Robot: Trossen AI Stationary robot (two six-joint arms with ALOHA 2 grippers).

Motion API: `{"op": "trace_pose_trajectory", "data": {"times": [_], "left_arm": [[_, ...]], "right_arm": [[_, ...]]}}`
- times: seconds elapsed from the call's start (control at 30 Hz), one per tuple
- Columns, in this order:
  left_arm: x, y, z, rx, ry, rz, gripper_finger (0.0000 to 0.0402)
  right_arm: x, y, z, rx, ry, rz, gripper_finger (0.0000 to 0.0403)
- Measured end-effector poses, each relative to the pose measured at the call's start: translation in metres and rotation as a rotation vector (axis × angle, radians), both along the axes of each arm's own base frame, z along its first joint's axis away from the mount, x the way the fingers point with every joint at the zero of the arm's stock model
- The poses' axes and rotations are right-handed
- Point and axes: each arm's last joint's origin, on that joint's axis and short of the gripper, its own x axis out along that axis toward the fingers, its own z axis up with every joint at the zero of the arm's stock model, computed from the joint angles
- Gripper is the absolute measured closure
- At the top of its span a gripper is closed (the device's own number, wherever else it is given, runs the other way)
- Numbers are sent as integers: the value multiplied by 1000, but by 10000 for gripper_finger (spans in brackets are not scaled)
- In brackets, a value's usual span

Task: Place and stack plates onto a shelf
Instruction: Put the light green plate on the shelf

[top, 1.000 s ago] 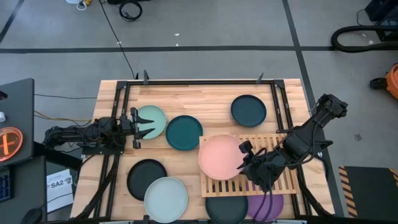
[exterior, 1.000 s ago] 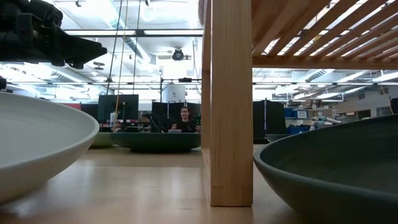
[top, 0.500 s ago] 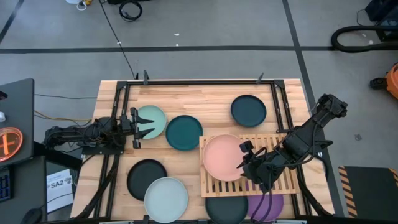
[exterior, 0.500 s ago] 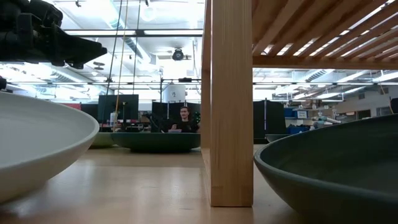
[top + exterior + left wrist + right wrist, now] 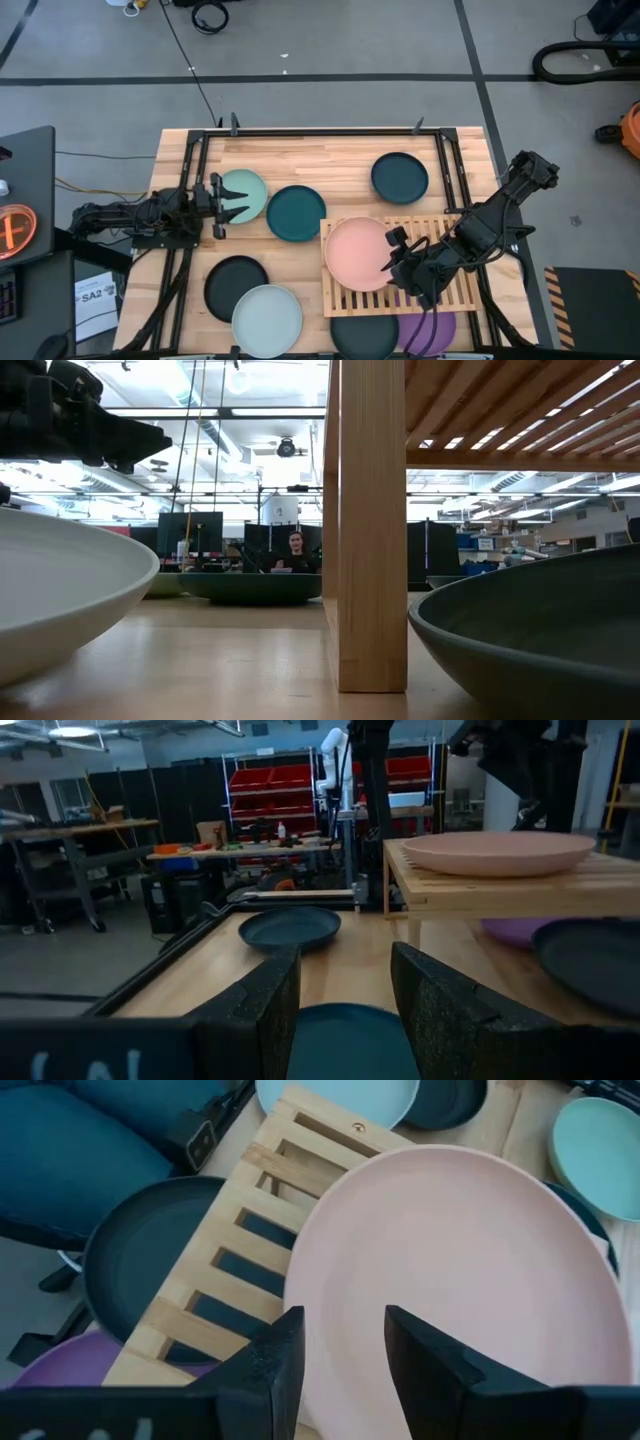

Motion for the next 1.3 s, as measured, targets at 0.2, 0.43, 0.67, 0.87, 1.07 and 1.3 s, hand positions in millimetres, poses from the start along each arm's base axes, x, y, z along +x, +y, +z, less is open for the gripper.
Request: {"op": "trace_pose_trajectory", "data": {"times": [0.2, 0.43, 0.67, 0.87, 1.07, 1.3], "left_arm": [[-1, 0, 5, -98, -69, -12, 237], [-3, 0, 17, -119, -201, -23, 237], [-4, 0, 35, -121, -233, -13, 237], [7, 2, 58, -136, -169, 29, 237], [32, 2, 76, -228, 15, 37, 237], [57, 2, 68, -340, 485, 110, 237]], "right_arm": [[-13, -11, 17, 45, -49, 2, 259], [-39, -41, 49, 50, -202, -32, 259], [-59, -80, 57, 15, -361, -205, 259], [-68, -114, 54, 95, -493, -417, 259], [-69, -138, 61, 204, -599, -609, 259], [-65, -154, 60, 171, -606, -710, 259]]}}
